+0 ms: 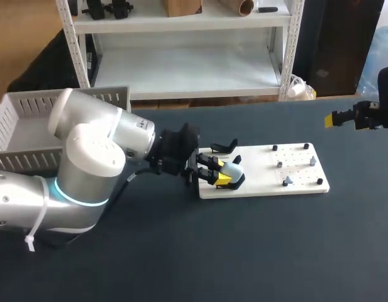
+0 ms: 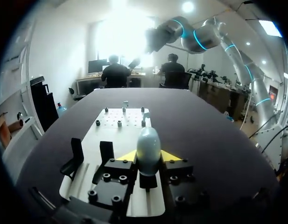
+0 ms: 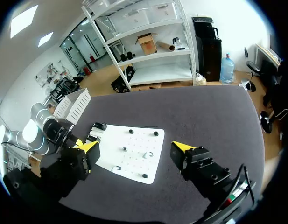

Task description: Pick up each earbud case from the left stands, insert the matching earbuds, close the lid, and place the case in the box.

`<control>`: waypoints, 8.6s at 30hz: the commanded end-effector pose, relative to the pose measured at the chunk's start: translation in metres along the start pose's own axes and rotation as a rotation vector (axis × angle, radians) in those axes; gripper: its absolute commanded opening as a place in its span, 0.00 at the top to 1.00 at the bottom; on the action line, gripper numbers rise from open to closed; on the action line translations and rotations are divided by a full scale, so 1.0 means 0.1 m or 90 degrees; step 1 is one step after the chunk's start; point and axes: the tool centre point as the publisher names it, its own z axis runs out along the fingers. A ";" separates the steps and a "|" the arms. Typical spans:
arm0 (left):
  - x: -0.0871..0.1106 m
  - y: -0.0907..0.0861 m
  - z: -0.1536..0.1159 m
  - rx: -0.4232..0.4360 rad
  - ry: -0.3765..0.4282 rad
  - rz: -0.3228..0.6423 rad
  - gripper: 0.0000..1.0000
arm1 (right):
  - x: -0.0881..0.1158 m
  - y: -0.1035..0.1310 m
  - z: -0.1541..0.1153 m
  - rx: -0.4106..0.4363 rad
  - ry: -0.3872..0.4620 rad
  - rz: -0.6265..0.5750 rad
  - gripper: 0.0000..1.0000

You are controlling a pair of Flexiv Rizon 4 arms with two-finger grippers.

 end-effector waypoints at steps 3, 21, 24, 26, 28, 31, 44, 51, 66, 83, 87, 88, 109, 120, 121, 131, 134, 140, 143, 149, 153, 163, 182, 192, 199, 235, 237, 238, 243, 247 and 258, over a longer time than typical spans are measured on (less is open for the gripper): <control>-0.22 -0.11 -0.23 -0.025 -0.060 0.029 1.00 | 0.00 -0.01 0.01 -0.002 0.000 -0.001 0.00; -0.61 -0.05 -0.36 -0.054 -0.131 0.053 1.00 | 0.00 -0.01 0.01 -0.002 0.000 -0.001 0.00; -0.61 -0.05 -0.36 -0.054 -0.131 0.053 1.00 | 0.00 -0.01 0.01 -0.002 0.000 -0.001 0.00; -0.61 -0.05 -0.36 -0.054 -0.131 0.053 1.00 | 0.00 -0.01 0.01 -0.002 0.000 -0.001 0.00; -0.61 -0.05 -0.36 -0.054 -0.131 0.053 1.00 | 0.00 -0.01 0.01 -0.002 0.000 -0.001 0.00; -0.61 -0.05 -0.36 -0.054 -0.131 0.053 1.00 | 0.00 -0.01 0.01 -0.002 0.000 -0.001 0.00; -0.61 -0.05 -0.36 -0.054 -0.131 0.053 1.00 | 0.00 -0.01 0.01 -0.002 0.000 -0.001 0.00; -0.74 -0.01 -0.27 -0.039 -0.171 0.072 1.00 | 0.00 -0.01 0.01 -0.002 0.000 -0.001 0.00; -0.77 -0.03 -0.11 -0.024 -0.228 0.072 1.00 | 0.38 0.48 -0.13 -0.023 0.025 -0.091 0.00; -0.69 -0.08 -0.05 -0.012 -0.246 0.059 1.00 | 0.69 1.18 -0.13 -0.063 0.092 -0.171 0.00; -0.68 -0.08 -0.05 -0.013 -0.246 0.058 1.00 | 0.77 1.30 -0.09 -0.067 0.116 -0.180 0.00; -0.68 -0.08 -0.05 -0.013 -0.246 0.058 1.00 | 0.79 1.33 -0.07 -0.067 0.119 -0.181 0.00; -0.68 -0.08 -0.05 -0.013 -0.246 0.058 1.00 | 0.85 1.80 0.34 -0.090 0.153 -0.198 0.00; -0.68 -0.08 -0.05 -0.013 -0.246 0.058 1.00 | 0.79 1.82 0.53 -0.079 0.161 -0.185 0.00; -0.68 -0.08 -0.05 -0.013 -0.246 0.058 1.00 | 0.79 1.81 0.54 -0.077 0.161 -0.182 0.00; -0.68 -0.08 -0.05 -0.013 -0.246 0.058 1.00 | 0.73 1.70 0.68 -0.066 0.155 -0.142 0.00; -0.68 -0.08 -0.05 -0.013 -0.246 0.058 1.00 | 0.70 1.66 0.71 -0.062 0.152 -0.135 0.00; -0.68 -0.08 -0.05 -0.013 -0.246 0.058 1.00 | 0.68 1.64 0.75 -0.057 0.152 -0.131 0.00; -0.68 -0.08 -0.05 -0.013 -0.246 0.058 1.00 | 0.67 1.63 0.76 -0.055 0.151 -0.128 0.00; -0.68 -0.08 -0.05 -0.013 -0.246 0.058 1.00 | 0.64 1.61 0.79 -0.051 0.149 -0.124 0.00; -0.68 -0.08 -0.05 -0.013 -0.246 0.058 1.00 | 0.62 1.61 0.80 -0.048 0.148 -0.124 0.00; -0.68 -0.08 -0.05 -0.013 -0.246 0.058 1.00 | 0.56 1.60 0.81 -0.039 0.144 -0.123 0.00; -0.68 -0.08 -0.05 -0.013 -0.246 0.058 1.00 | 0.27 1.64 0.51 -0.007 0.084 -0.174 0.00; -0.68 -0.08 -0.05 -0.013 -0.246 0.058 1.00 | 0.03 1.09 0.18 0.193 0.058 -0.284 0.00; -0.68 -0.08 -0.05 -0.013 -0.246 0.058 1.00 | 0.09 0.62 0.24 0.279 0.111 -0.280 0.00; -0.68 -0.08 -0.05 -0.013 -0.246 0.058 1.00 | 0.70 -0.15 0.82 0.360 0.315 -0.226 0.46; -0.68 -0.08 -0.05 -0.013 -0.246 0.058 1.00 | 0.70 -0.16 0.83 0.360 0.316 -0.222 0.49; -0.68 -0.08 -0.05 -0.013 -0.246 0.058 1.00 | 0.71 -0.17 0.84 0.360 0.316 -0.221 0.50; -0.68 -0.08 -0.05 -0.013 -0.246 0.058 1.00 | 0.70 -0.23 0.88 0.358 0.312 -0.206 0.53; -0.68 -0.08 -0.05 -0.013 -0.246 0.058 1.00 | 0.70 -0.24 0.92 0.357 0.310 -0.203 0.54; -0.68 -0.08 -0.05 -0.013 -0.246 0.058 1.00 | 0.71 -0.32 1.01 0.360 0.309 -0.198 0.56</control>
